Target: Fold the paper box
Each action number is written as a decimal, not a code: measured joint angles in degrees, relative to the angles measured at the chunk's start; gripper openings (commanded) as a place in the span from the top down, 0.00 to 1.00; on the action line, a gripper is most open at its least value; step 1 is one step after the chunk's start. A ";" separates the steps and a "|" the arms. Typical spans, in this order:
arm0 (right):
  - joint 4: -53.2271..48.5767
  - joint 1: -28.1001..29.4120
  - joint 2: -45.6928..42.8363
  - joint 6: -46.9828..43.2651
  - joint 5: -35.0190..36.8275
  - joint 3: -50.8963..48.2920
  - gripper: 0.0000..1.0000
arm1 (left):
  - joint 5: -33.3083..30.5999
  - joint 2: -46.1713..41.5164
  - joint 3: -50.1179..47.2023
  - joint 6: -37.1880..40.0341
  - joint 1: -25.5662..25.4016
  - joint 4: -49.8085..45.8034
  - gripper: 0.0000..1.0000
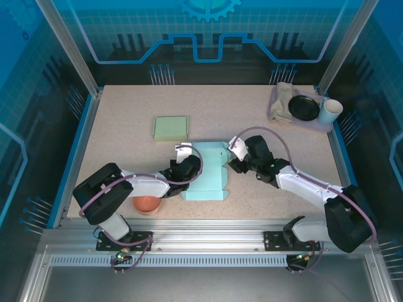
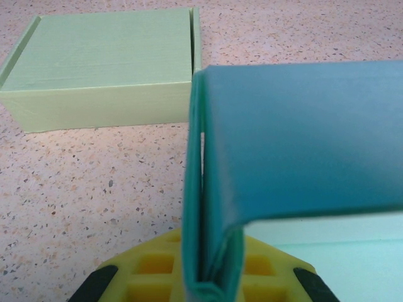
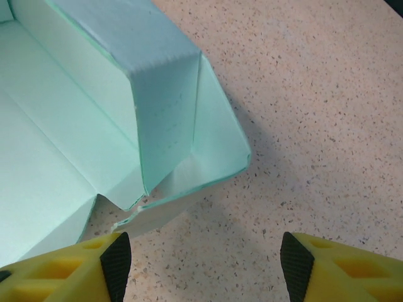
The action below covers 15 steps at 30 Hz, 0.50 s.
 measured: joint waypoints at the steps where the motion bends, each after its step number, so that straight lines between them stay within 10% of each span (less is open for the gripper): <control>1: 0.07 0.00 -0.15 0.00 -0.13 0.00 0.33 | 0.17 -0.02 0.00 0.00 0.00 0.00 0.91; 15: 0.81 0.00 -0.15 1.42 -2.40 0.00 0.33 | 2.29 -0.70 -0.22 -0.02 0.00 0.15 0.91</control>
